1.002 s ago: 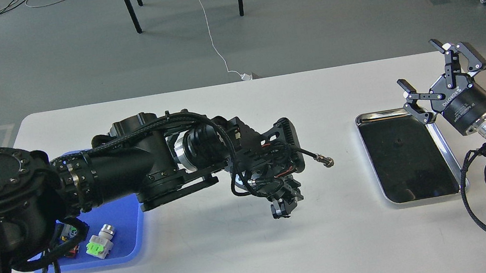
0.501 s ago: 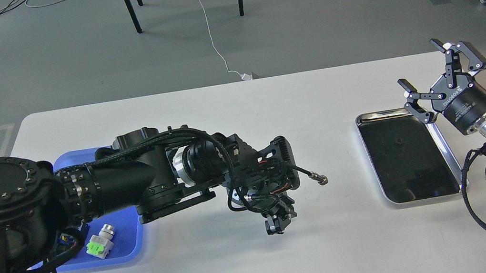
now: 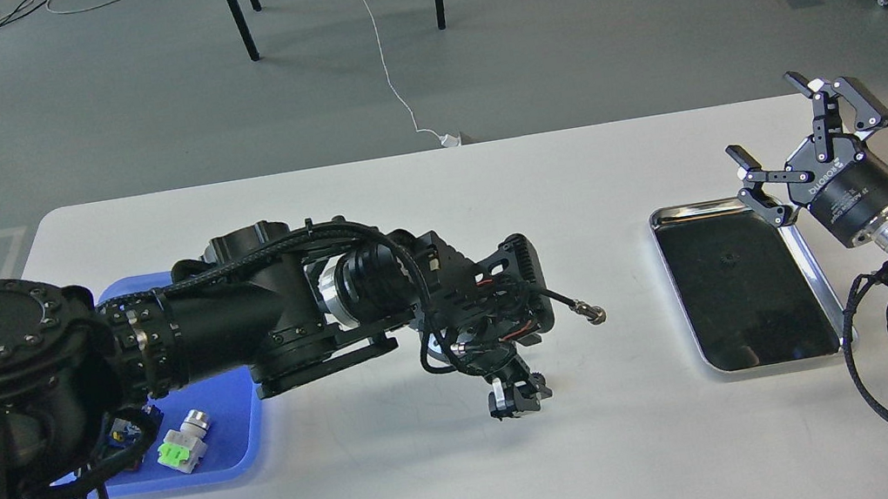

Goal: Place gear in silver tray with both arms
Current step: 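Release the gear onto the table and withdraw the left arm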

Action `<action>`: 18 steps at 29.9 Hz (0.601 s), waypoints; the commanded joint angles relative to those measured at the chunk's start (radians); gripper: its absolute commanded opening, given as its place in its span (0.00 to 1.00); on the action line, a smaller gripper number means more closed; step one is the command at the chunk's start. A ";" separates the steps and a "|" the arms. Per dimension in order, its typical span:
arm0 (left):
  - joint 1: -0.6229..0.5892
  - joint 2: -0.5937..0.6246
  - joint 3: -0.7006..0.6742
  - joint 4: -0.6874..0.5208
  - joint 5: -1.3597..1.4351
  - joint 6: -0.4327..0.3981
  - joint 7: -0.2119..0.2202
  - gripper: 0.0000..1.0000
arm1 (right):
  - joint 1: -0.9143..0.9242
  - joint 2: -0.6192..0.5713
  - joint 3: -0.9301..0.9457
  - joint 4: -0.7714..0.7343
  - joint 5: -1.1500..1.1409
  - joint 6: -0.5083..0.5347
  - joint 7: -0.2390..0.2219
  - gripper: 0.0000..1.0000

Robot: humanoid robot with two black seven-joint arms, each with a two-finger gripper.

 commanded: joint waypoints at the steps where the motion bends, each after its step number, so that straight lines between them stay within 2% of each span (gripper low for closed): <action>1: -0.030 0.000 -0.091 -0.003 0.000 0.000 0.000 0.73 | 0.001 0.000 0.000 0.002 -0.002 0.000 0.000 0.99; 4: -0.028 0.000 -0.207 -0.026 -0.006 0.000 0.000 0.85 | 0.003 -0.003 0.000 0.002 -0.002 0.000 0.000 0.99; 7: 0.020 0.050 -0.327 -0.061 -0.289 0.033 0.000 0.88 | 0.005 -0.005 -0.002 0.002 -0.008 0.000 0.000 0.99; 10: 0.132 0.139 -0.378 -0.074 -0.640 0.067 0.000 0.90 | 0.003 -0.005 -0.002 0.003 -0.018 0.000 0.000 0.99; 13: 0.202 0.204 -0.401 -0.083 -0.902 0.113 0.000 0.98 | 0.003 -0.003 -0.002 0.011 -0.026 0.000 0.000 0.99; 14: 0.256 0.247 -0.409 -0.101 -1.044 0.157 0.000 0.98 | 0.003 -0.003 -0.002 0.023 -0.032 0.000 0.000 0.99; 16: 0.257 0.247 -0.409 -0.101 -1.045 0.157 0.000 0.98 | 0.003 -0.003 -0.002 0.023 -0.032 0.000 0.000 0.99; 17: 0.371 0.318 -0.441 -0.119 -1.276 0.245 0.000 0.98 | 0.006 -0.003 -0.003 0.058 -0.067 0.000 0.000 0.99; 18: 0.407 0.336 -0.470 -0.127 -1.330 0.265 0.000 0.98 | 0.009 -0.005 -0.005 0.070 -0.084 0.000 0.000 0.99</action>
